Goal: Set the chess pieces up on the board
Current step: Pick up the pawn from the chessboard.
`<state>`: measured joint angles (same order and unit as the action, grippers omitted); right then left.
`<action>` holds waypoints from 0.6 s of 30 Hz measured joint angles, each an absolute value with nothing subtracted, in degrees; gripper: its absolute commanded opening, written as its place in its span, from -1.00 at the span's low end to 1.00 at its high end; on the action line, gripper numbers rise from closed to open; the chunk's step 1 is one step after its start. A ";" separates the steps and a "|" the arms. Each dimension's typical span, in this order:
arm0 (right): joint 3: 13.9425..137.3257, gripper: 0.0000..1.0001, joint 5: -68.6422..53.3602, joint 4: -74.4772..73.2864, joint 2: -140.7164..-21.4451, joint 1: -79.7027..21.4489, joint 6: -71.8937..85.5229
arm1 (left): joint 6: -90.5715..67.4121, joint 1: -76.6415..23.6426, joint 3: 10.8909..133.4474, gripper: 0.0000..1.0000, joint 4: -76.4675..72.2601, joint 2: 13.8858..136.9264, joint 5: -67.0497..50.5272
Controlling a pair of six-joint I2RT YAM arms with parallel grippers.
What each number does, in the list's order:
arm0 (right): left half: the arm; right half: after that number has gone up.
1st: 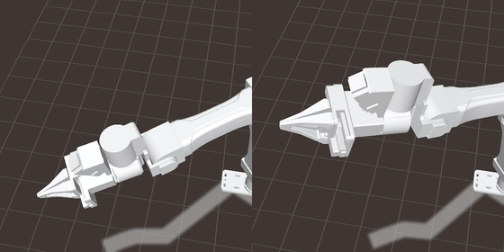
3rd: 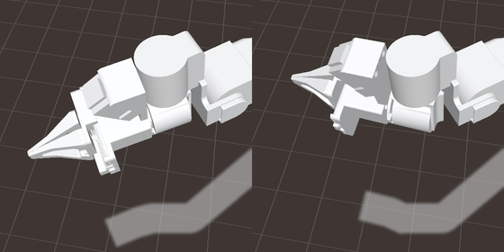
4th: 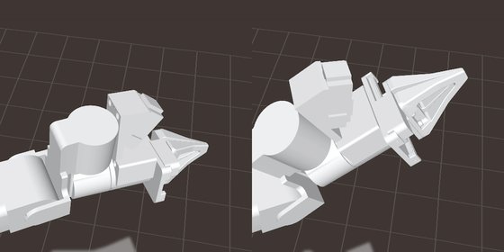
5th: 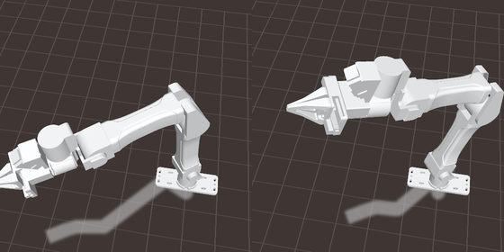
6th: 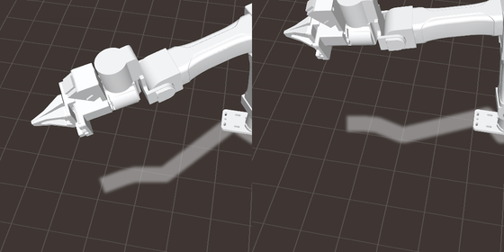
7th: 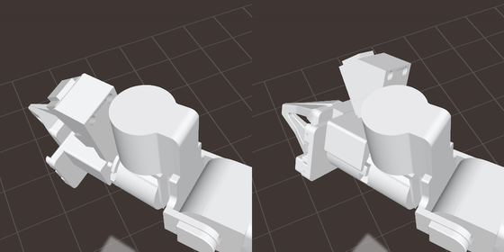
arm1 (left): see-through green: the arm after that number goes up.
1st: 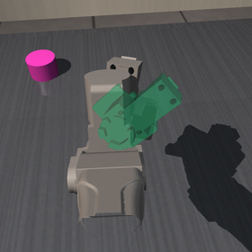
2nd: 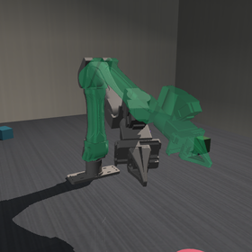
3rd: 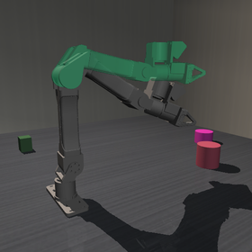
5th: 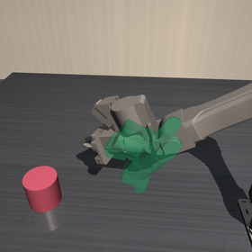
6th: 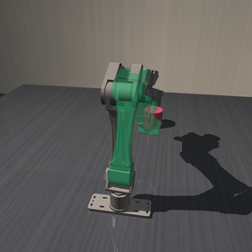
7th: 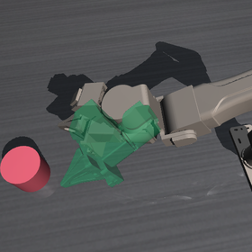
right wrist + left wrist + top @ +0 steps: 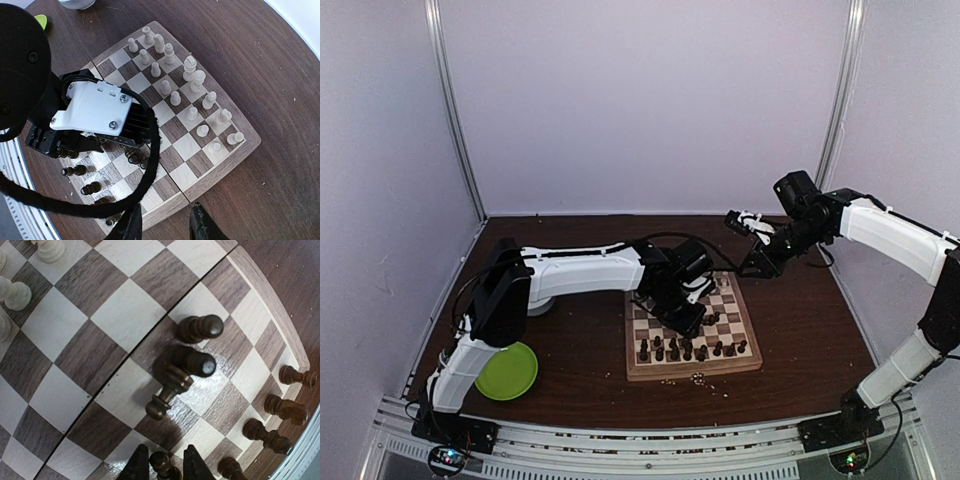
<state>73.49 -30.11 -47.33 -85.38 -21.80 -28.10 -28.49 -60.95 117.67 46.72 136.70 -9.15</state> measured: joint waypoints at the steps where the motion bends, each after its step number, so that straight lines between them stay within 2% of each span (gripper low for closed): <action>1: 73.49 -0.32 -30.11 -47.35 -85.41 -21.80 -28.10 | -28.60 -60.90 117.67 -0.59 46.74 136.70 -9.26; 11: 73.49 -0.33 -30.11 -47.35 -85.41 -21.71 -28.10 | -29.32 -60.40 117.54 -0.96 46.89 136.70 -10.00; 18: 73.49 -0.32 -30.11 -47.37 -85.41 -21.71 -28.10 | -30.48 -58.74 114.61 -1.00 42.48 135.63 -11.14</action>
<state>73.49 -30.11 -47.37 -85.41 -21.71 -28.10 -30.48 -58.74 114.61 42.48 135.63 -11.14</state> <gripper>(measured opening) 0.339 0.062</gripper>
